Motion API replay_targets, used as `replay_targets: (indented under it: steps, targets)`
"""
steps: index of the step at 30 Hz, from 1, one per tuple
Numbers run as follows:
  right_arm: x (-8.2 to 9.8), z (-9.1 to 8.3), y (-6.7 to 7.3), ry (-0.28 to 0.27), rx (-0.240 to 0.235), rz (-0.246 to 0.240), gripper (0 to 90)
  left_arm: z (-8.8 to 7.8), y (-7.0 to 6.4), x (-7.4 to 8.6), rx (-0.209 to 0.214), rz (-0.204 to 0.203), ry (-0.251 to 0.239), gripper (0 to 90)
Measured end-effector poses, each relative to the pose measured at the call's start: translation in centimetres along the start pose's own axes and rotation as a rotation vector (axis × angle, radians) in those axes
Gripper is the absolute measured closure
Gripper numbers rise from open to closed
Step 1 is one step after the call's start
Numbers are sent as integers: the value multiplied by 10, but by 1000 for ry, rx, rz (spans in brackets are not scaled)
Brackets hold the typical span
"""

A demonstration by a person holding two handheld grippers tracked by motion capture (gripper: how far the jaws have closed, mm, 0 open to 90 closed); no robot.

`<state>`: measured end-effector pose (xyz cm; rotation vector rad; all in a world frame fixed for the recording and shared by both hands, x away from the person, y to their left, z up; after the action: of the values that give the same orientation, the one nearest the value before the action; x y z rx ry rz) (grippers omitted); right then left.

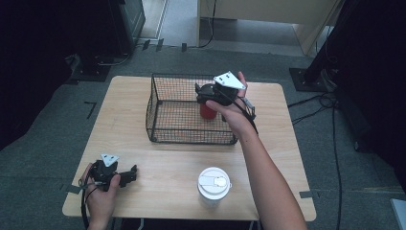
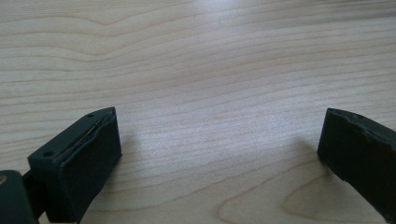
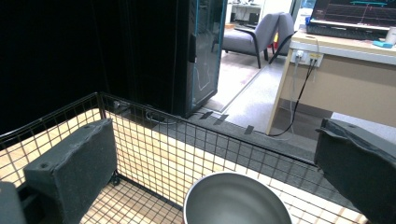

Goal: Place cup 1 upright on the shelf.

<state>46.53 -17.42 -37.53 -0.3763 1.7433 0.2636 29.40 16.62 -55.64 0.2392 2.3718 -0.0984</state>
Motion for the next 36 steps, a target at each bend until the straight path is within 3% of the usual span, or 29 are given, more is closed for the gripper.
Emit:
replay_targets:
  steps: [12,27,36]
  targets:
    - [1,-42,-7,-29,14,22,0,0,0,0,0,0,-1,2]
    - [22,-90,-19,-42,35,-6,0,0,0,0,0,-1,-1,2]
    - [35,-114,-20,-54,34,2,0,0,0,0,0,0,-2,2]
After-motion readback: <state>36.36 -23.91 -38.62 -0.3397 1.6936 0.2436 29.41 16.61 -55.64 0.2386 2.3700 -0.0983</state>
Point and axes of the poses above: each handheld gripper's, and its own axes: z roughly forward along the jaws, x roughly out of its underside, y roughly to its left, the point moved 5 cm from there along z, roughly forward along the jaws, and after that the axes turned 1 degree about x, right-handed, at the moved point
